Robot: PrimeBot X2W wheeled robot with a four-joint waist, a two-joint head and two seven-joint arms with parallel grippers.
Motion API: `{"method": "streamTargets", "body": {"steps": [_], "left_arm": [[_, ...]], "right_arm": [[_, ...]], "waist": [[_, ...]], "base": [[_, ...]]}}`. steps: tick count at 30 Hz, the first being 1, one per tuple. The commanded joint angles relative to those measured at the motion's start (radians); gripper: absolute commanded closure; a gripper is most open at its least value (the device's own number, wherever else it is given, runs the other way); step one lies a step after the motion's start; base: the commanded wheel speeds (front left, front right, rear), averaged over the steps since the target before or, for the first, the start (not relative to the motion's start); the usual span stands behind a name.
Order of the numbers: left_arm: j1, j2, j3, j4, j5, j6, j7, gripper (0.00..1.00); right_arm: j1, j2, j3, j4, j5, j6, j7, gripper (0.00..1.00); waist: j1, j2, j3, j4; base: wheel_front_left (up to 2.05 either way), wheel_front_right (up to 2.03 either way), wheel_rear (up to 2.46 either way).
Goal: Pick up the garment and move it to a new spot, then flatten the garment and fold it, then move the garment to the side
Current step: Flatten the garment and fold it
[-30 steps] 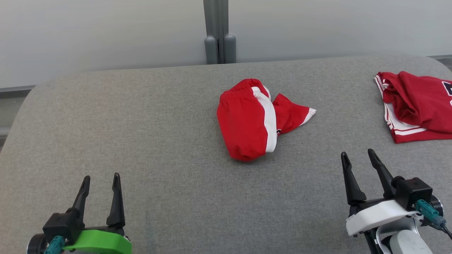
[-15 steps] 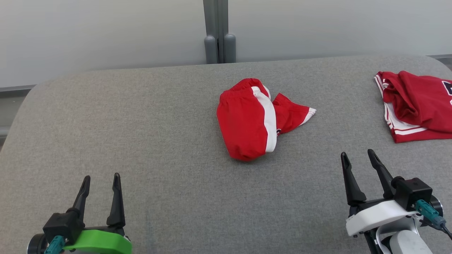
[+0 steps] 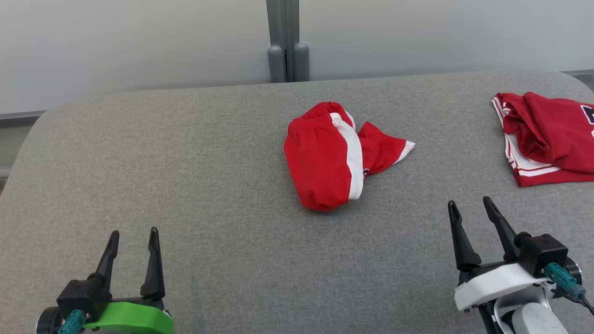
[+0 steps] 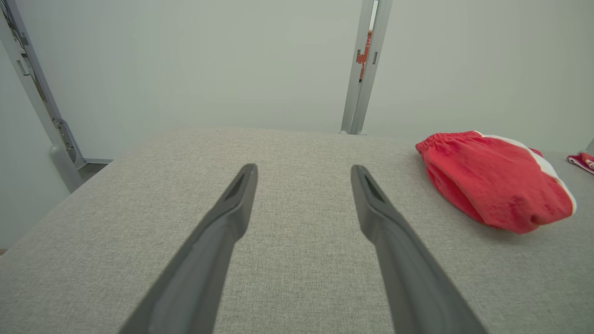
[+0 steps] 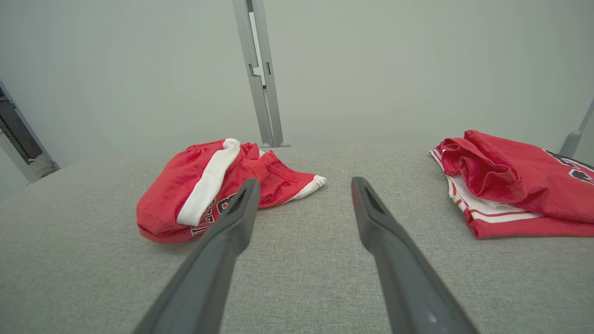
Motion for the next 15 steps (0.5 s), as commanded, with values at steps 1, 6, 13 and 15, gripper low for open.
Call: {"method": "streamTargets", "body": {"steps": [1, 6, 13, 15], "left_arm": [[-0.009, 0.004, -0.002, -0.001, 0.009, -0.003, -0.003, 0.00], [-0.014, 0.006, -0.006, 0.002, 0.005, -0.003, -0.003, 0.00], [-0.031, 0.004, -0.021, 0.003, 0.005, -0.003, -0.003, 0.00], [-0.035, 0.003, -0.026, 0.004, 0.006, -0.003, -0.003, 0.00]], "right_arm": [[0.004, -0.005, 0.001, 0.001, 0.002, -0.002, -0.003, 0.00], [0.002, -0.006, 0.002, 0.002, 0.003, -0.002, -0.003, 0.00], [-0.079, -0.036, 0.056, 0.031, 0.002, -0.002, -0.003, 0.00], [-0.118, -0.052, 0.086, 0.059, 0.002, -0.002, -0.003, 0.00]], "waist": [[0.0000, 0.0000, 0.001, 0.000], [0.0000, 0.0000, 0.003, 0.004], [0.0000, 0.0000, 0.021, 0.025], [0.0000, 0.0000, 0.031, 0.036]], "base": [[0.00, 0.00, 0.00], [0.00, 0.00, 0.00], [0.00, 0.00, 0.00], [0.00, 0.00, 0.00]]}}
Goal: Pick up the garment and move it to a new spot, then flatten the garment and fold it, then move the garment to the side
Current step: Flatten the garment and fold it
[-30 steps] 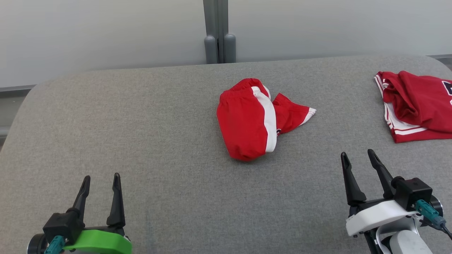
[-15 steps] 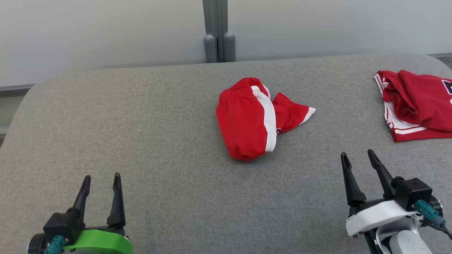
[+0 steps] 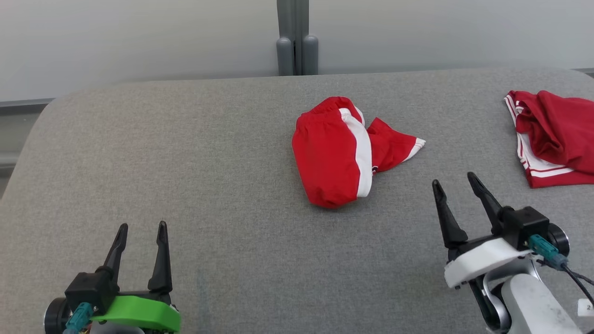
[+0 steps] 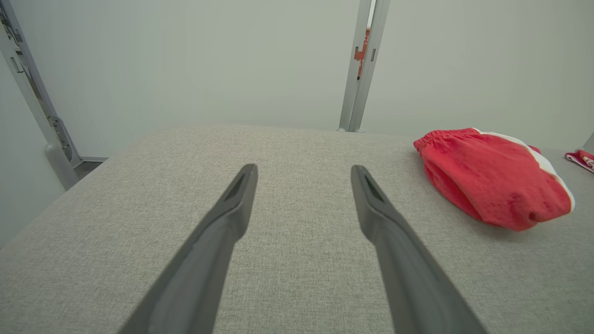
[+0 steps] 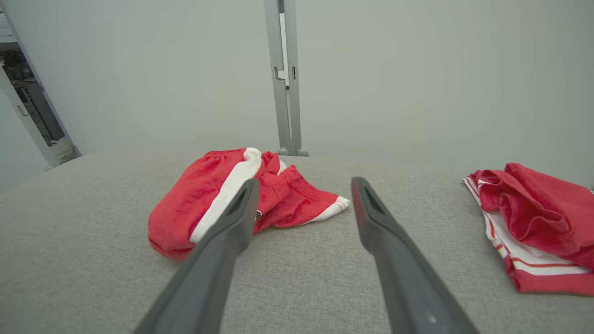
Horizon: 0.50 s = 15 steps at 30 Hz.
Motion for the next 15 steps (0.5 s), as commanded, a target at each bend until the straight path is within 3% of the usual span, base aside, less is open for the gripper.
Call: {"method": "streamTargets", "body": {"steps": [1, 15], "left_arm": [[-0.019, 0.002, -0.004, 0.001, 0.009, -0.002, -0.003, 0.00], [-0.084, -0.021, -0.048, 0.011, 0.011, -0.002, -0.003, 0.00]], "right_arm": [[-0.042, -0.015, 0.027, 0.019, -0.001, -0.002, -0.003, 0.00], [-0.471, -0.090, 0.222, 0.308, 0.036, -0.002, 0.076, 0.00]], "waist": [[0.0000, 0.0000, 0.018, 0.018], [0.0000, 0.0000, 0.122, 0.145]], "base": [[0.00, 0.00, 0.00], [0.00, 0.00, 0.00]]}}
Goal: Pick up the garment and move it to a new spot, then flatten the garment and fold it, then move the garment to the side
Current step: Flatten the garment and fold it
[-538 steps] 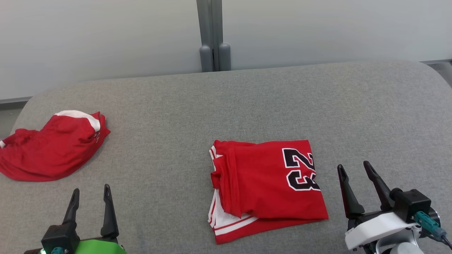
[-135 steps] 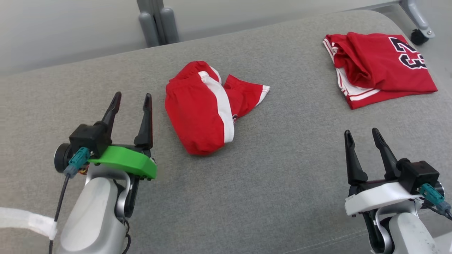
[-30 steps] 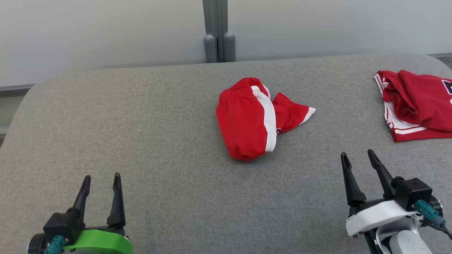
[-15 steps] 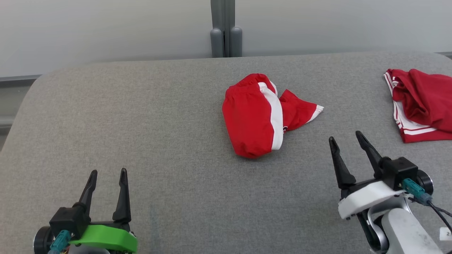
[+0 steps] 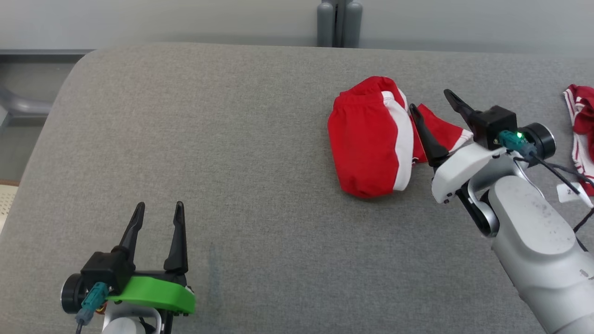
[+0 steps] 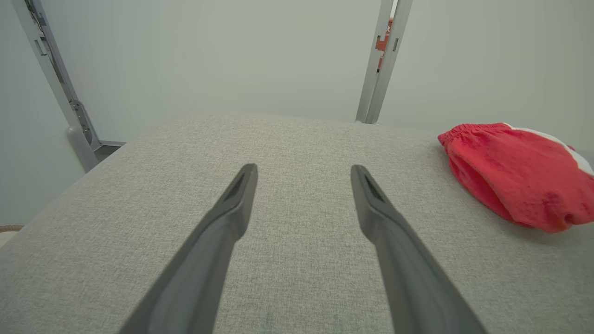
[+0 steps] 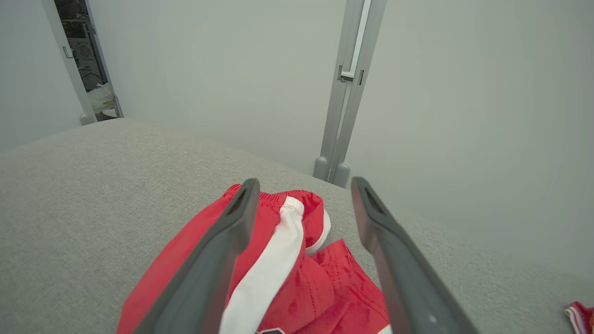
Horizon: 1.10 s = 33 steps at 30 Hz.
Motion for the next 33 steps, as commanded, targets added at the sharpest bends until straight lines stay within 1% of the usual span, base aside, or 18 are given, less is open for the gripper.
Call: {"method": "streamTargets", "body": {"steps": [1, 7, 12, 14, 16, 18, 23, 26, 29, 33], "left_arm": [[-0.023, -0.005, -0.006, 0.003, 0.010, -0.002, -0.002, 0.00], [-0.052, -0.013, -0.028, 0.011, 0.000, -0.002, -0.002, 0.00], [-0.063, -0.018, -0.035, 0.015, -0.008, -0.003, -0.001, 0.00], [-0.065, -0.019, -0.033, 0.015, -0.008, -0.003, -0.002, 0.00], [-0.066, -0.019, -0.031, 0.016, -0.009, -0.003, -0.002, 0.00], [-0.067, -0.020, -0.031, 0.018, -0.007, -0.003, -0.001, 0.00], [-0.072, -0.020, -0.032, 0.024, -0.012, -0.002, -0.001, 0.00], [-0.069, -0.020, -0.030, 0.027, -0.011, -0.002, -0.001, 0.00], [-0.060, -0.020, -0.027, 0.029, -0.008, -0.002, -0.002, 0.00], [-0.041, -0.020, -0.023, 0.023, -0.001, -0.002, -0.002, 0.00]], "right_arm": [[-0.037, -0.013, 0.014, 0.045, 0.011, -0.002, 0.030, 0.00], [-0.157, -0.028, 0.078, 0.206, 0.058, -0.002, 0.081, 0.00], [-0.196, -0.026, 0.123, 0.325, 0.108, -0.002, 0.111, 0.00], [-0.200, -0.014, 0.137, 0.356, 0.148, -0.002, 0.114, 0.00], [-0.196, -0.002, 0.156, 0.376, 0.192, -0.002, 0.125, 1.00], [-0.206, -0.012, 0.180, 0.378, 0.217, -0.002, 0.109, 1.00], [-0.230, -0.023, 0.244, 0.361, 0.244, -0.002, 0.004, 1.00], [-0.238, -0.021, 0.279, 0.344, 0.254, -0.002, -0.041, 1.00], [-0.236, -0.002, 0.320, 0.309, 0.259, -0.002, -0.063, 1.00], [-0.196, 0.038, 0.399, 0.230, 0.256, -0.002, -0.071, 1.00]], "waist": [[0.0000, 0.0000, 0.044, 0.050], [0.0000, 0.0000, 0.082, 0.101], [0.0000, 0.0000, 0.098, 0.124], [0.0000, 0.0000, 0.101, 0.127], [0.0000, 0.0000, 0.104, 0.126], [0.0000, 0.0000, 0.106, 0.124], [0.0000, 0.0000, 0.090, 0.112], [0.0000, 0.0000, 0.071, 0.104], [0.0000, 0.0000, 0.051, 0.100], [0.0000, 0.0000, 0.032, 0.103]], "base": [[0.00, 0.00, 0.00], [0.00, 0.00, 0.00], [0.00, 0.00, 0.00], [0.00, 0.00, 0.00], [0.00, 0.00, 0.00], [0.00, 0.00, 0.00], [0.00, 0.00, 0.00], [0.00, 0.00, 0.00], [0.00, 0.00, 0.00], [0.00, 0.00, 0.00]]}}
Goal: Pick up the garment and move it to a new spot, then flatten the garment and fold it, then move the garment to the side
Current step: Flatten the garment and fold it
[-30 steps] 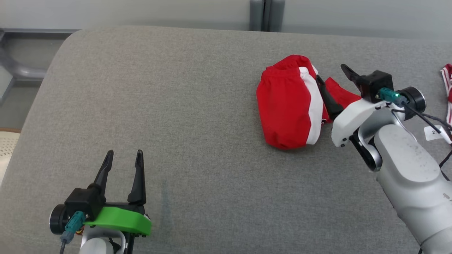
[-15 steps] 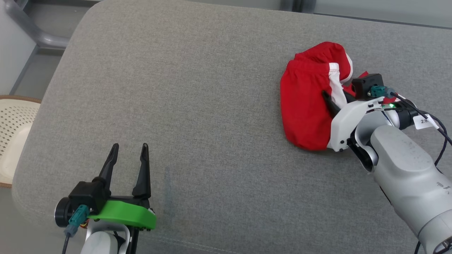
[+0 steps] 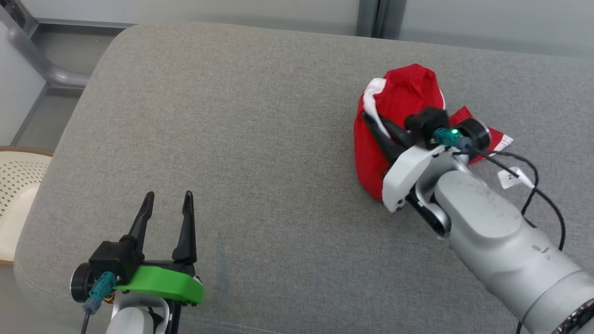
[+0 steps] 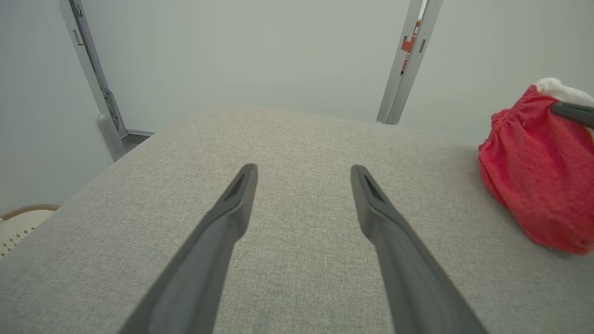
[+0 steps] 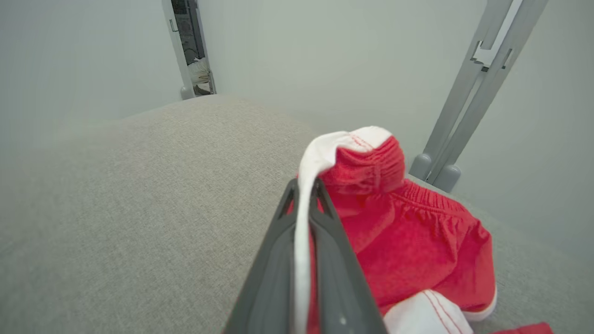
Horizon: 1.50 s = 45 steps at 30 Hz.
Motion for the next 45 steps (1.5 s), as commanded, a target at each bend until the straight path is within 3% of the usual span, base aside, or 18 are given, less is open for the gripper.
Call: {"method": "streamTargets", "body": {"steps": [1, 7, 12, 13, 14, 15, 21, 28, 34, 39, 45], "left_arm": [[0.014, 0.000, 0.004, -0.005, 0.009, -0.002, 0.000, 0.00], [0.026, 0.000, 0.009, -0.008, 0.008, -0.002, 0.000, 0.00], [0.026, 0.000, 0.002, -0.006, 0.002, 0.005, 0.000, 0.00], [0.026, 0.000, 0.001, -0.005, 0.000, 0.007, 0.000, 0.00], [0.026, 0.000, 0.001, -0.005, -0.001, 0.008, 0.000, 0.00], [0.026, 0.000, 0.002, -0.004, -0.002, 0.008, 0.000, 0.00], [0.035, 0.000, 0.017, -0.006, 0.003, 0.014, 0.000, 0.00], [0.052, 0.000, 0.023, -0.012, 0.006, 0.018, 0.000, 0.00], [0.057, 0.000, 0.022, -0.012, 0.008, 0.019, 0.000, 0.00], [0.056, 0.000, 0.015, -0.010, 0.011, 0.016, 0.000, 0.00], [0.042, 0.000, -0.003, -0.008, 0.005, 0.015, 0.000, 0.00]], "right_arm": [[0.029, 0.013, 0.027, -0.023, -0.001, -0.002, -0.003, 1.00], [0.105, 0.081, 0.155, -0.091, -0.019, -0.002, -0.004, 1.00], [0.173, 0.130, 0.259, -0.074, -0.019, -0.002, -0.004, 1.00], [0.181, 0.137, 0.269, -0.070, -0.016, -0.002, -0.004, 0.76], [0.189, 0.145, 0.279, -0.068, -0.012, -0.002, -0.004, 0.28], [0.194, 0.149, 0.283, -0.065, -0.007, -0.002, -0.004, 0.00], [0.175, 0.122, 0.212, -0.088, 0.006, -0.002, -0.004, 0.00], [0.198, -0.003, -0.002, -0.164, -0.036, -0.002, -0.004, 0.00], [0.227, -0.072, -0.099, -0.157, -0.062, -0.002, -0.004, 0.00], [0.212, -0.083, -0.110, -0.106, -0.054, -0.002, -0.004, 0.00], [0.159, -0.078, -0.040, -0.029, 0.011, -0.002, 0.078, 0.00]], "waist": [[0.0000, 0.0000, -0.007, 0.003], [0.0000, 0.0000, -0.008, 0.018], [0.0000, 0.0000, -0.010, 0.030], [0.0000, 0.0000, -0.011, 0.031], [0.0000, 0.0000, -0.012, 0.031], [0.0000, 0.0000, -0.012, 0.030], [0.0000, 0.0000, -0.027, 0.007], [0.0000, 0.0000, -0.046, -0.018], [0.0000, 0.0000, -0.056, -0.025], [0.0000, 0.0000, -0.057, -0.018], [0.0000, 0.0000, -0.042, 0.002]], "base": [[0.00, 0.00, 0.00], [0.00, 0.00, 0.00], [0.00, 0.00, 0.00], [0.00, 0.00, 0.00], [0.00, 0.00, 0.00], [0.00, 0.00, 0.00], [0.00, 0.00, 0.00], [0.00, 0.00, 0.00], [0.00, 0.00, 0.00], [0.00, 0.00, 0.00], [0.00, 0.00, 0.00]]}}
